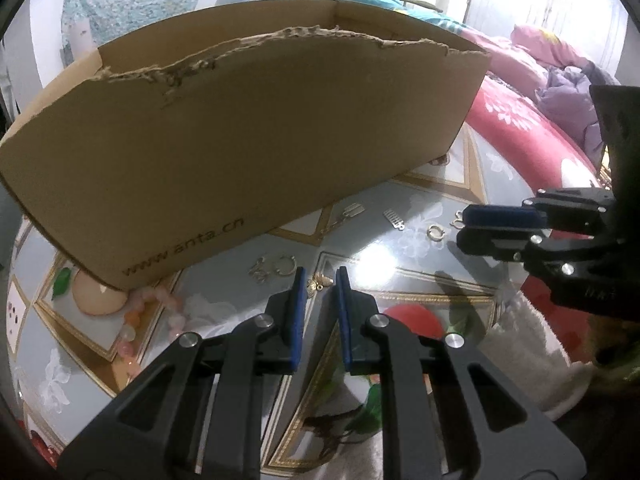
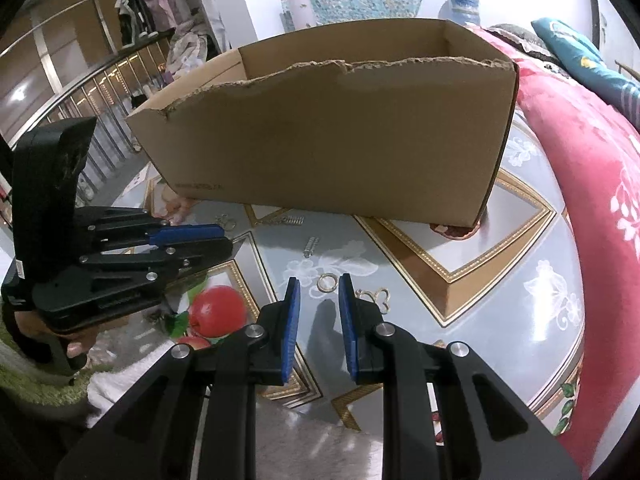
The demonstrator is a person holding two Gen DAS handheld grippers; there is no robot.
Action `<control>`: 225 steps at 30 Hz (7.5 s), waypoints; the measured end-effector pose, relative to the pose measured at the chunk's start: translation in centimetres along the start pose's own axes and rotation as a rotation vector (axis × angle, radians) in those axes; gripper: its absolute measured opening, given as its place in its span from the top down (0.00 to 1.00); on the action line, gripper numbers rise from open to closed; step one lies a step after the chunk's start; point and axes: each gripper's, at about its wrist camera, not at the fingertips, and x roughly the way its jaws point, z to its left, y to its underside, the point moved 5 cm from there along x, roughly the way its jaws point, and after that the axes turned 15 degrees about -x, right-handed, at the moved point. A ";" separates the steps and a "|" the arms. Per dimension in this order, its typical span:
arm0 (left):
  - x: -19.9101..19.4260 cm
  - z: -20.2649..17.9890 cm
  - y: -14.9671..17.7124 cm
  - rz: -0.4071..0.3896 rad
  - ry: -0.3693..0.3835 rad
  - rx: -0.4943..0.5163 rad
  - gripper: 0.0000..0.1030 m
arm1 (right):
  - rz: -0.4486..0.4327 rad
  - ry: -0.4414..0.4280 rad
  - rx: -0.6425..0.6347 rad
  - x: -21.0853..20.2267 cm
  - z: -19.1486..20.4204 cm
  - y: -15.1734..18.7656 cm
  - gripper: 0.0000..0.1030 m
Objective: Organize jewelry
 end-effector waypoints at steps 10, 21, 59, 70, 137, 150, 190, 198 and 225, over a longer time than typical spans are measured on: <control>0.0 -0.7 0.3 0.002 -0.047 0.037 0.87 | -0.005 -0.002 0.004 -0.1 0.0 0.0 0.81; 0.3 -0.5 0.0 0.016 -0.076 0.050 0.86 | -0.007 -0.014 0.011 0.0 0.1 0.1 0.81; -1.5 0.5 -0.6 -0.037 -0.034 -0.015 0.89 | 0.037 0.045 -0.081 1.3 0.5 -0.4 0.81; -1.4 1.0 -0.6 -0.032 -0.019 -0.038 0.89 | 0.066 0.084 -0.111 2.3 0.5 -0.8 0.87; -1.1 1.8 -0.4 -0.034 -0.043 -0.066 0.89 | 0.027 0.130 -0.014 2.5 0.8 -0.8 0.89; -1.9 1.7 -0.4 -0.047 -0.047 -0.061 0.89 | 0.008 0.112 -0.007 1.7 0.6 -1.0 0.89; 1.1 1.2 -18.7 -0.019 0.093 -0.172 0.88 | 0.007 -0.072 0.092 3.9 -10.8 -18.3 0.82; -2.2 1.7 -18.5 -0.093 0.107 -0.182 0.88 | -0.056 -0.063 0.101 0.8 -10.8 -17.6 0.82; -3.8 1.1 -1.5 -0.073 -0.082 0.014 0.87 | -0.089 -0.321 0.103 -1.7 2.0 -2.0 0.75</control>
